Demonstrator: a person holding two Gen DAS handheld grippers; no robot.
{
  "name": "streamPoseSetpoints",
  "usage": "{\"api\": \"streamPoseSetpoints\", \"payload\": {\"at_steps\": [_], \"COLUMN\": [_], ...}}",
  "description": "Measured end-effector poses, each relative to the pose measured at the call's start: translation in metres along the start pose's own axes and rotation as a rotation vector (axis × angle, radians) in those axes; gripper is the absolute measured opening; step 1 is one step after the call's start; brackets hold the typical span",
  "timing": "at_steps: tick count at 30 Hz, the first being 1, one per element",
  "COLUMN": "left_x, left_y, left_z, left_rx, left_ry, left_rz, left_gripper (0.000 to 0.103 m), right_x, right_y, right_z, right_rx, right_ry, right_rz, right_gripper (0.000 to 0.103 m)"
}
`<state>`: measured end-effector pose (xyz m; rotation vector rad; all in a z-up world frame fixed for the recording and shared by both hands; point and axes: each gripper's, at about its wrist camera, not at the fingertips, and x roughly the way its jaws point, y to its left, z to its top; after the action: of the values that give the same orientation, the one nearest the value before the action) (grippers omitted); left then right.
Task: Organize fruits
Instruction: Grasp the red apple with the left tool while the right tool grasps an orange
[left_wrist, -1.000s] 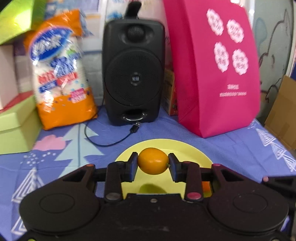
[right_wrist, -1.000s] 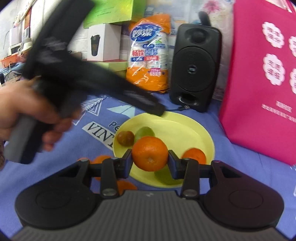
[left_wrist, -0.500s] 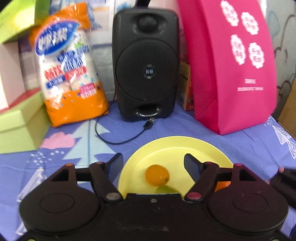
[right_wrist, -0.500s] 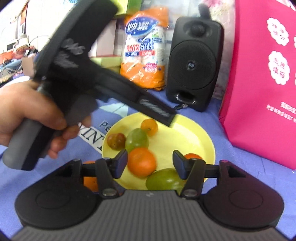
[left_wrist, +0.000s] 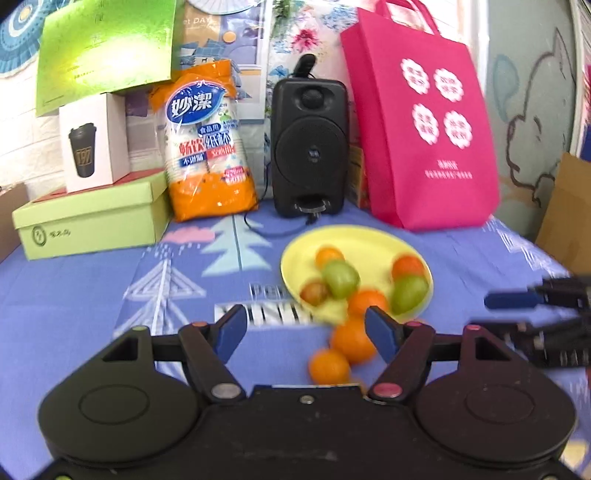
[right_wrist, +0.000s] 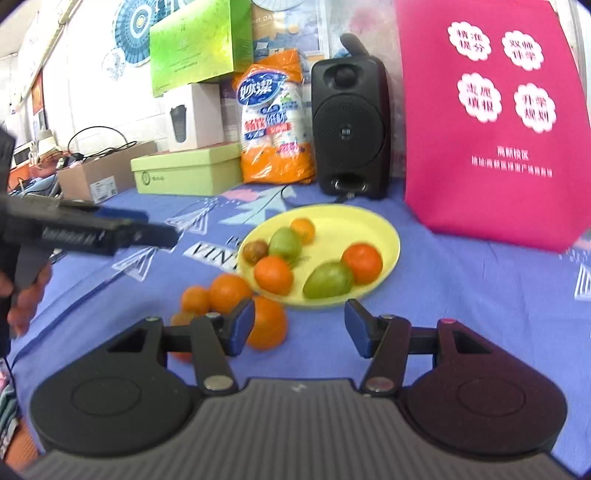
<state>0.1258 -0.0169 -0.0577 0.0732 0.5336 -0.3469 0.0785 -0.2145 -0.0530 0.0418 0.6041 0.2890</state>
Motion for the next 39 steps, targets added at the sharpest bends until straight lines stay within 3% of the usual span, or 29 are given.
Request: {"api": "streamPoseSetpoints", "payload": {"at_steps": [5,9,11,13,26,29,39], "left_x": [-0.018,-0.012,-0.008,-0.003,0.018,0.020,0.010], "left_y": [-0.032,-0.053,-0.064,-0.067,-0.063,-0.058,-0.048], "left_z": [-0.041,-0.055,-0.059,-0.061,-0.063,-0.062,-0.066], "left_rx": [0.060,0.079,0.110,0.097,0.056,0.031,0.009], "left_ry": [0.020,0.044,0.046,0.067,0.091,0.095,0.098], "left_rz": [-0.003,-0.021,-0.018,-0.034,-0.012,-0.030,-0.018], "left_gripper": [0.066,0.066,0.059,0.044,0.041,0.030,0.030], "right_x": [-0.010,-0.013,-0.012,-0.012,0.005,0.017,0.044], "right_y": [-0.005,0.000,0.005,0.009,0.011,0.012,0.019], "right_z": [-0.014,-0.017,-0.016,-0.016,-0.016,-0.014,-0.001], "right_rx": [0.035,0.022,0.007,-0.004,-0.032,-0.030,-0.018], "right_ry": [0.027,0.030,0.028,0.027,0.057,0.070,0.072], "right_rz": [-0.009,0.010,0.018,0.017,0.022,0.024,0.027], "right_gripper": [0.053,0.053,0.053,0.053,0.057,0.055,0.050]}}
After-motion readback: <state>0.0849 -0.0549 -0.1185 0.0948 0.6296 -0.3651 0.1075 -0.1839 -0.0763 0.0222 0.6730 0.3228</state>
